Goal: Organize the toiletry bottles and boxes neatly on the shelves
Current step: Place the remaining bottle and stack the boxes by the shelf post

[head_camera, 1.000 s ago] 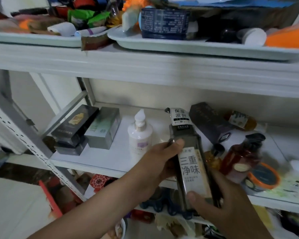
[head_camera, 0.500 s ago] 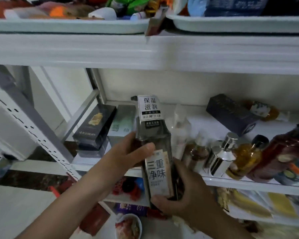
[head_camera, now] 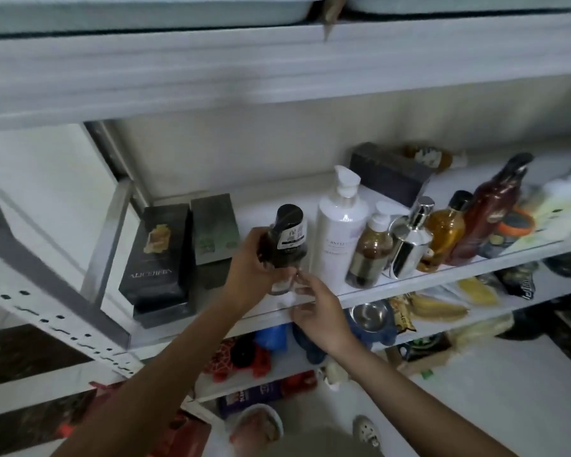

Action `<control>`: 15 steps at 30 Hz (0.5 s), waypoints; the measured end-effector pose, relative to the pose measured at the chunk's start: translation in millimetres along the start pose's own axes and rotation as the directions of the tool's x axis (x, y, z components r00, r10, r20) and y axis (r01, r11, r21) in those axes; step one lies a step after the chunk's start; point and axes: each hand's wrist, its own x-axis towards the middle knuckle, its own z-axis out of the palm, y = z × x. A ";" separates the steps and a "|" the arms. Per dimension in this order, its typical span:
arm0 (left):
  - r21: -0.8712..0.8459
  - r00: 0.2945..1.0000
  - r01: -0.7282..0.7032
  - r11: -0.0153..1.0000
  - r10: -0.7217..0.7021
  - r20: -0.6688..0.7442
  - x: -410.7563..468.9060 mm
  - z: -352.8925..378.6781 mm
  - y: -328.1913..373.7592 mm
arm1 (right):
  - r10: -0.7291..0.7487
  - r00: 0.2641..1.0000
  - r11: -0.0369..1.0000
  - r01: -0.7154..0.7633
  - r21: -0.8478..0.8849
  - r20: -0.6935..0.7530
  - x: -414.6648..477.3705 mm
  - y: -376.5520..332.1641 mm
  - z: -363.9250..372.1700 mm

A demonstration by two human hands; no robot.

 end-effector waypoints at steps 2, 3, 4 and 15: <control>-0.038 1.000 -0.007 0.999 0.007 0.004 9.4 5.8 -11.5 | 0.061 0.998 0.998 -0.061 -0.030 -0.005 -0.4 5.9 -0.4; -0.060 1.000 -0.010 0.998 0.011 0.007 12.1 8.8 -17.0 | 0.082 0.997 0.996 -0.082 -0.046 -0.002 0.1 7.3 -1.4; -0.077 1.000 -0.012 0.997 0.013 0.010 13.7 12.1 -24.1 | 0.097 0.995 0.993 -0.096 -0.067 0.003 0.6 7.8 -2.2; 0.028 0.989 0.003 1.000 -0.007 0.147 20.7 26.8 -67.1 | 0.120 0.992 0.975 -0.123 -0.186 -0.029 3.2 25.2 8.1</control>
